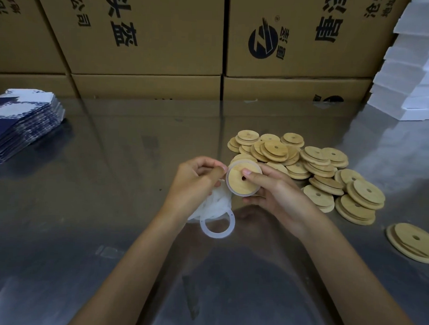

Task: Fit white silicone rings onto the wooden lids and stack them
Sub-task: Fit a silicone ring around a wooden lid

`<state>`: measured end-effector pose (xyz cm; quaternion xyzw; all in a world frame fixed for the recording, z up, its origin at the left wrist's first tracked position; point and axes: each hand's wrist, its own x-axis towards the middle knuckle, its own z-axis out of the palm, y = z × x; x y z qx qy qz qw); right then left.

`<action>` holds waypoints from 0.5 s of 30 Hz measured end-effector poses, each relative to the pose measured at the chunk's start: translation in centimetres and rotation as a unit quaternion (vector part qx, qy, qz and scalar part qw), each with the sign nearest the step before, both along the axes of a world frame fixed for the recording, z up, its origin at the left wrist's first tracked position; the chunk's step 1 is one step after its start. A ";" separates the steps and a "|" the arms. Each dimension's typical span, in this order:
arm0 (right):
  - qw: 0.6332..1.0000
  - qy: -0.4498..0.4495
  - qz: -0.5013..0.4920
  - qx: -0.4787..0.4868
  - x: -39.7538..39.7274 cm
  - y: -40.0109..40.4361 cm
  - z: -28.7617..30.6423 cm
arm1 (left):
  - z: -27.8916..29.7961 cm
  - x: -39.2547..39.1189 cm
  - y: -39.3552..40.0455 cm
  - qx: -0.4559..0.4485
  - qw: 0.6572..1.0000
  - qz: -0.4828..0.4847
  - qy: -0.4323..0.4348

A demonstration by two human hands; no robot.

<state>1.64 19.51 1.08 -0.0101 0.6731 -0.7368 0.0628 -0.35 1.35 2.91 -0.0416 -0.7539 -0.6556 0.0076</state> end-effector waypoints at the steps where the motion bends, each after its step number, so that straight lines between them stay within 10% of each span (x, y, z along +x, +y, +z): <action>1: 1.000 -0.002 -0.004 -0.008 0.0 0.0 0.0 | 0.0 0.1 0.2 -0.003 1.000 -0.006 0.016; 10: 0.987 -0.053 0.031 -0.151 -0.1 -1.2 0.2 | -2.0 0.5 1.3 -0.254 0.947 -0.014 0.194; 15: 0.993 -0.047 0.042 -0.103 -0.2 -1.3 -0.1 | -1.8 -0.9 -0.3 -0.222 0.955 0.109 0.165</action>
